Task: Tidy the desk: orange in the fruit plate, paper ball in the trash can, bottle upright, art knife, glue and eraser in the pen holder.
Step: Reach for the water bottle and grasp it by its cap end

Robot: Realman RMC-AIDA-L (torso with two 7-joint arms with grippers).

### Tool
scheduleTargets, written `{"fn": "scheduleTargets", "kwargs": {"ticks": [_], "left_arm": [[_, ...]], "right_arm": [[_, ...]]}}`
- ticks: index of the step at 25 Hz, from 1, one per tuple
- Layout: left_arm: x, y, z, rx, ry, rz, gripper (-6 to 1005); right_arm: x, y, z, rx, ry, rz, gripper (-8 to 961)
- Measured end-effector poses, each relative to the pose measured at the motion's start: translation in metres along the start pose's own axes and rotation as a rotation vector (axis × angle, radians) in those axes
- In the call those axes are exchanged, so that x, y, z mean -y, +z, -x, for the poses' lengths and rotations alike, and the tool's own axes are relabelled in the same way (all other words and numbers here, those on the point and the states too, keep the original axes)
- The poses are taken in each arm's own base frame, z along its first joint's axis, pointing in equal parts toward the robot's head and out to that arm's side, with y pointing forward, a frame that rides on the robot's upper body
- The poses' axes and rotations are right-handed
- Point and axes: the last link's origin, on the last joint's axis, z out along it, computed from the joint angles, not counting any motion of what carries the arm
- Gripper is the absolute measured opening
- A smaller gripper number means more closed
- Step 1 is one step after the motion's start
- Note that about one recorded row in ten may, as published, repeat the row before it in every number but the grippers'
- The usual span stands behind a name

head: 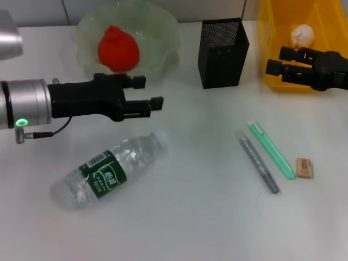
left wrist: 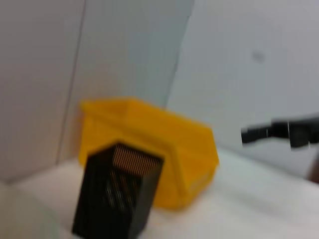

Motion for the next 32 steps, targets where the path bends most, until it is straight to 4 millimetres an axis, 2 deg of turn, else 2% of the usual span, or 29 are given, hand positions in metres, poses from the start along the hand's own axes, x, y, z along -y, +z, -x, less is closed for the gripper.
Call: {"fn": "scheduleTargets", "kwargs": {"ticks": [3,4,11,17,32], "left_arm": [[0.0,0.004,-0.006,0.083,-0.002,0.016,756],[-0.003,0.014,-0.01,0.189,-0.002,0.039,756],[-0.005,0.046,-0.01,0.393,-0.011,0.007,757],[-0.008,0.059,-0.01,0.444,0.003,-0.019,753],[-0.008,0.075,-0.007,0.595,0.02,-0.084,750]], "right_arm": [[0.0,0.0,-0.001,0.0,0.004,-0.001,797],[0.0,0.0,-0.002,0.001,0.006,0.0,797],[-0.001,0.003,-0.003,0.003,0.021,0.009,798],[-0.001,0.003,-0.003,0.005,0.025,0.011,798],[-0.001,0.002,-0.003,0.005,0.019,0.008,797]]}}
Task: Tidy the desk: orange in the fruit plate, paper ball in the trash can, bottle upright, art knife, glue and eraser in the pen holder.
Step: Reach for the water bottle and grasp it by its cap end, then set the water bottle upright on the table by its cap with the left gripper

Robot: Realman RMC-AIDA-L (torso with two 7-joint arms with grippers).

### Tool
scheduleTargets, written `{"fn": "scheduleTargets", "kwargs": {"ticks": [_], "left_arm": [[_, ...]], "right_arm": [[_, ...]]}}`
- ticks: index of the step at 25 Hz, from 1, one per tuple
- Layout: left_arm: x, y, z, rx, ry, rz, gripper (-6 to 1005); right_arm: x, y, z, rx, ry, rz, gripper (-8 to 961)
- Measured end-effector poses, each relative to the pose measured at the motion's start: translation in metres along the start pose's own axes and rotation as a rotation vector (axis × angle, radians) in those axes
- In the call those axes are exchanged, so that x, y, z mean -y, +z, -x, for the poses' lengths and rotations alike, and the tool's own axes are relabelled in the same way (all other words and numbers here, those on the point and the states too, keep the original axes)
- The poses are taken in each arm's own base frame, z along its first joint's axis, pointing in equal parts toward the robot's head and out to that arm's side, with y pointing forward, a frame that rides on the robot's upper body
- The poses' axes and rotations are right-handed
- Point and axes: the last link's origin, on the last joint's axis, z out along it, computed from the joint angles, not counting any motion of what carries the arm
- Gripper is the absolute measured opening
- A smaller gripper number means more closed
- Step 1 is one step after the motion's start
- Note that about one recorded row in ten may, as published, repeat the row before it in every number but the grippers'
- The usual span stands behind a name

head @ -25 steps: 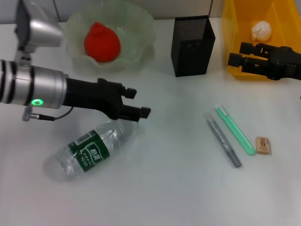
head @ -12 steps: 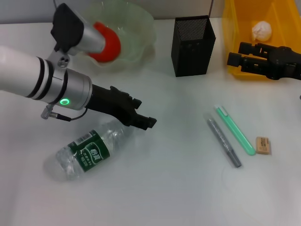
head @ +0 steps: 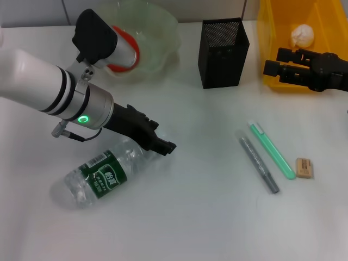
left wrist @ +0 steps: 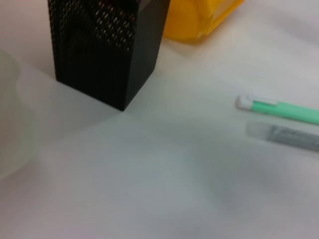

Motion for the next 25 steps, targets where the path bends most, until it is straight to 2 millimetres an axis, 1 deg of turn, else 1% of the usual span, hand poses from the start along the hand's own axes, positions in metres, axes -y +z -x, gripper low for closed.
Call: {"fn": "scheduleTargets", "kwargs": {"ticks": [9,16,19,20,21,22,23,24,25], "left_arm": [[0.001,0.0,0.0,0.02,0.0,-0.008,749],[0.0,-0.001,-0.002,0.022,0.014,-0.005,541],[-0.002,-0.004,-0.007,0.017,0.035,-0.001,469],[-0.003,-0.008,-0.012,-0.001,0.051,-0.006,445],[-0.003,-0.009,-0.012,-0.005,0.053,-0.008,445],[-0.003,-0.015,-0.017,-0.033,0.067,-0.018,445],[-0.003,-0.015,-0.017,-0.033,0.067,-0.018,445],[-0.004,-0.024,-0.023,-0.066,0.08,-0.03,445],[-0.004,-0.024,-0.023,-0.066,0.08,-0.03,445]], "right_arm": [[0.001,-0.001,0.0,-0.001,0.0,-0.006,796],[0.001,-0.001,0.0,-0.001,-0.001,-0.007,796],[0.001,-0.002,-0.001,-0.001,0.0,-0.009,796],[0.002,-0.003,-0.001,-0.001,0.0,-0.011,796],[0.002,-0.003,-0.001,-0.001,0.001,-0.012,796],[0.002,-0.004,-0.001,-0.001,0.001,-0.014,796],[0.002,-0.004,-0.001,-0.002,0.001,-0.015,796],[0.002,-0.005,-0.002,-0.002,0.001,-0.015,796],[0.002,-0.005,-0.002,-0.002,0.001,-0.015,796]]}}
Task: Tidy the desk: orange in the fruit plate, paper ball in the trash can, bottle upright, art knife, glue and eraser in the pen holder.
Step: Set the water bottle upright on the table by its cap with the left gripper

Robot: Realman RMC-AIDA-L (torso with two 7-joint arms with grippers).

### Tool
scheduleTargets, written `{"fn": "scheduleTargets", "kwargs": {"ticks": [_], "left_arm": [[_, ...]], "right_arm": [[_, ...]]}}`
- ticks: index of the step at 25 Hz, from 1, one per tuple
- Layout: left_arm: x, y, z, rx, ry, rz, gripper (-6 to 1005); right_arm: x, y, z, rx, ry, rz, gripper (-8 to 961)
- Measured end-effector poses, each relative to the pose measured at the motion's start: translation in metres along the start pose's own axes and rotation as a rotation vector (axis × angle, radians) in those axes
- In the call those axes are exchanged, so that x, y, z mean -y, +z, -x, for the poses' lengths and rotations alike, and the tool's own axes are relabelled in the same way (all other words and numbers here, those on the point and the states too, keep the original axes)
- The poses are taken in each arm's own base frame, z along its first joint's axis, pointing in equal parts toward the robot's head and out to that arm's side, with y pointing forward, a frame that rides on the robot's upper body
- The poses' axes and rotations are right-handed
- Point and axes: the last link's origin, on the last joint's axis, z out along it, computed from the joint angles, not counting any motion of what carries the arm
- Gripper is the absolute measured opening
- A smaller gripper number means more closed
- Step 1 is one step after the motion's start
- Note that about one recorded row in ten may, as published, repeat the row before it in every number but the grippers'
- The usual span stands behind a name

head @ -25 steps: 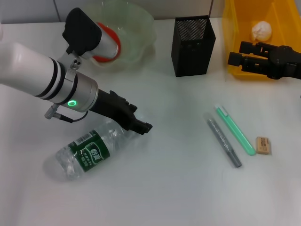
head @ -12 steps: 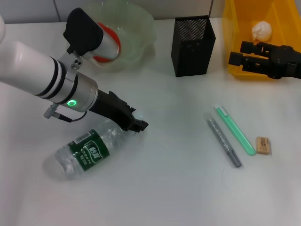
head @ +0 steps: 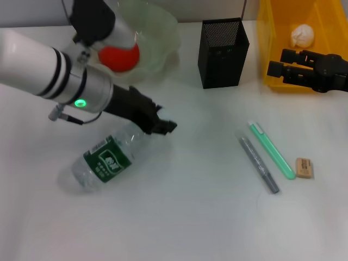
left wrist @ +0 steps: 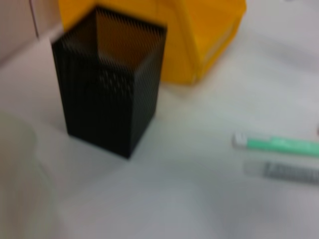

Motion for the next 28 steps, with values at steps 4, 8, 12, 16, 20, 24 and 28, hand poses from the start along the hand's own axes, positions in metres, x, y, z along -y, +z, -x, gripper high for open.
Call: {"fn": "scheduleTargets", "kwargs": {"ticks": [4,8,12,16,20,24,28], "left_arm": [[0.003,-0.018,-0.01,-0.065,0.02,-0.04,444],[0.004,-0.033,-0.017,-0.137,0.017,-0.065,444],[0.007,-0.047,-0.021,-0.199,0.011,-0.089,443],[0.01,-0.054,-0.022,-0.217,0.009,-0.102,440],[0.013,-0.06,-0.025,-0.237,0.015,-0.12,435],[0.017,-0.067,-0.025,-0.264,0.019,-0.138,434],[0.018,-0.07,-0.026,-0.276,0.02,-0.141,434]], "right_arm": [[0.0,-0.001,-0.001,-0.001,0.002,-0.002,796],[0.0,-0.002,-0.002,-0.001,0.005,-0.004,795],[0.0,-0.004,-0.003,0.003,0.008,-0.007,795],[0.0,-0.004,-0.003,0.004,0.008,-0.005,795],[0.0,-0.004,-0.003,0.004,0.007,-0.005,795],[0.0,-0.004,-0.002,0.005,0.006,-0.004,795],[0.0,-0.004,-0.003,0.006,0.007,-0.004,794]]}}
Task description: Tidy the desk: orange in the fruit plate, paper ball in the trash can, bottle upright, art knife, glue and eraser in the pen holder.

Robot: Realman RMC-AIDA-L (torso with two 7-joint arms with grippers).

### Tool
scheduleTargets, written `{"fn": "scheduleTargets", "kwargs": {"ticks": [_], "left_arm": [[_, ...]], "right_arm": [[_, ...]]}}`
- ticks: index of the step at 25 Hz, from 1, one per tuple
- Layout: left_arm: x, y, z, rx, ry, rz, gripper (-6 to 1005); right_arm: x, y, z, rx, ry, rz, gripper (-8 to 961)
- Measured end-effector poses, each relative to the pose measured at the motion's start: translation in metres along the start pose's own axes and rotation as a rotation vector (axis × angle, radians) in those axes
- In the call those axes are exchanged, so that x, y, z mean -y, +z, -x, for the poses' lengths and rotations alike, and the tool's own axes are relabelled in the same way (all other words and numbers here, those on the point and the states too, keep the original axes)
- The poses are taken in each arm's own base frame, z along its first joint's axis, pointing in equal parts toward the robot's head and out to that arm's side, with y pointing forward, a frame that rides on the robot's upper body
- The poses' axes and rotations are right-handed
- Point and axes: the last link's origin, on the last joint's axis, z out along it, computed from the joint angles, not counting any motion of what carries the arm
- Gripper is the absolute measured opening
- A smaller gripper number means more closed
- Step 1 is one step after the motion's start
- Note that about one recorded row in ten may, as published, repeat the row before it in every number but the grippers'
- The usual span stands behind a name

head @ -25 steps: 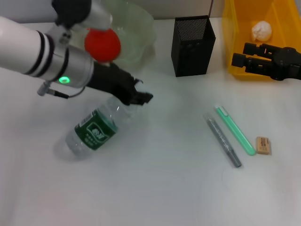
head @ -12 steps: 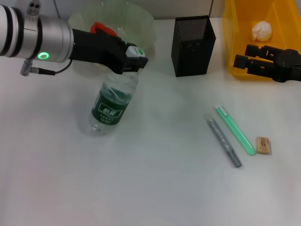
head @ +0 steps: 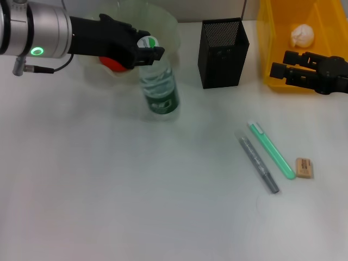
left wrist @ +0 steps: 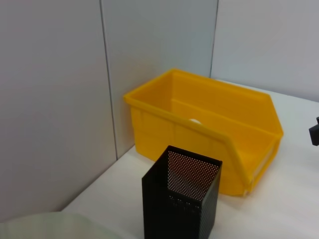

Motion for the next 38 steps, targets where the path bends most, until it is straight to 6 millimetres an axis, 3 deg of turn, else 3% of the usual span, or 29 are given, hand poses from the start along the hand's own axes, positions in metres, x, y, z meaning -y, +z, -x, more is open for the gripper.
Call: {"fn": "scheduleTargets", "kwargs": {"ticks": [32,38], "left_arm": [[0.0067,-0.0028,-0.0027,-0.023,0.017,-0.024,419],[0.0111,-0.0067,-0.0036,-0.102,-0.031,-0.043,477]], "right_arm": [[0.0004,0.0031,0.0032,0.0,-0.006,0.003,793],[0.0005,0.0024,0.002,-0.004,-0.006,0.001,793]]}}
